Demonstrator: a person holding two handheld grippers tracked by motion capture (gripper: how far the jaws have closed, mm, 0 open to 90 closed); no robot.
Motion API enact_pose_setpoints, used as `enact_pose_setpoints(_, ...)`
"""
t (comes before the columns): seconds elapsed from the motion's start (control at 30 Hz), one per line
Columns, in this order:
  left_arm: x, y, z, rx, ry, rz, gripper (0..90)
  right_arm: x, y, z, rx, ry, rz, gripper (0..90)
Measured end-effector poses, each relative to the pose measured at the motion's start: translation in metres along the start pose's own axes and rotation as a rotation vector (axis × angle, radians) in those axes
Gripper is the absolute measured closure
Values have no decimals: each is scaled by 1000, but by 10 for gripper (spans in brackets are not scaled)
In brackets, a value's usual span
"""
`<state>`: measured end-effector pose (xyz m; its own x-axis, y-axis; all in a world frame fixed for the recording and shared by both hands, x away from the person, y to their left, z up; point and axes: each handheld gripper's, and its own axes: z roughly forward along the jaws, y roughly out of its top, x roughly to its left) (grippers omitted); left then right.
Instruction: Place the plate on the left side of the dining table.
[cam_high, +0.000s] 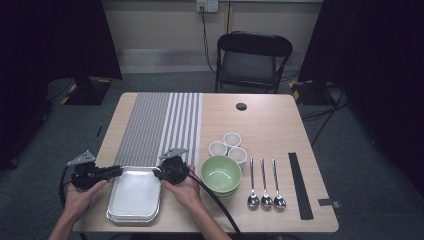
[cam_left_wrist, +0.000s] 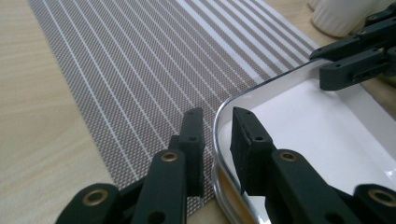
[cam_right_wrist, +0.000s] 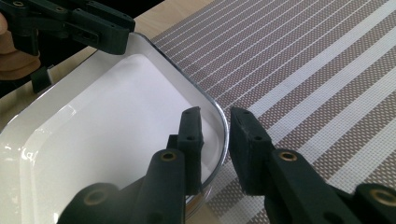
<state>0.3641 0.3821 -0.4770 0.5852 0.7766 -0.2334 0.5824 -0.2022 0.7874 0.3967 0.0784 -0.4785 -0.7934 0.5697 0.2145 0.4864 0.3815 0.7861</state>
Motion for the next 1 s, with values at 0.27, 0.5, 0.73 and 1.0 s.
enact_pose_setpoints(0.27, 0, 4, 0, -5, -13, -6, 859, -3, -2, 1, -32, 10, 36, 842)
enact_pose_setpoints(0.5, 3, 13, 2, -29, -10, -5, 863, -5, 2, -1, -56, -13, 41, 841)
enact_pose_setpoints(0.73, 6, 15, 6, -30, 7, -11, 863, -9, 4, 2, -52, -25, 38, 840)
enact_pose_setpoints(1.0, 6, 10, 2, -27, 12, -24, 773, -9, 3, 4, -46, -31, 44, 836)
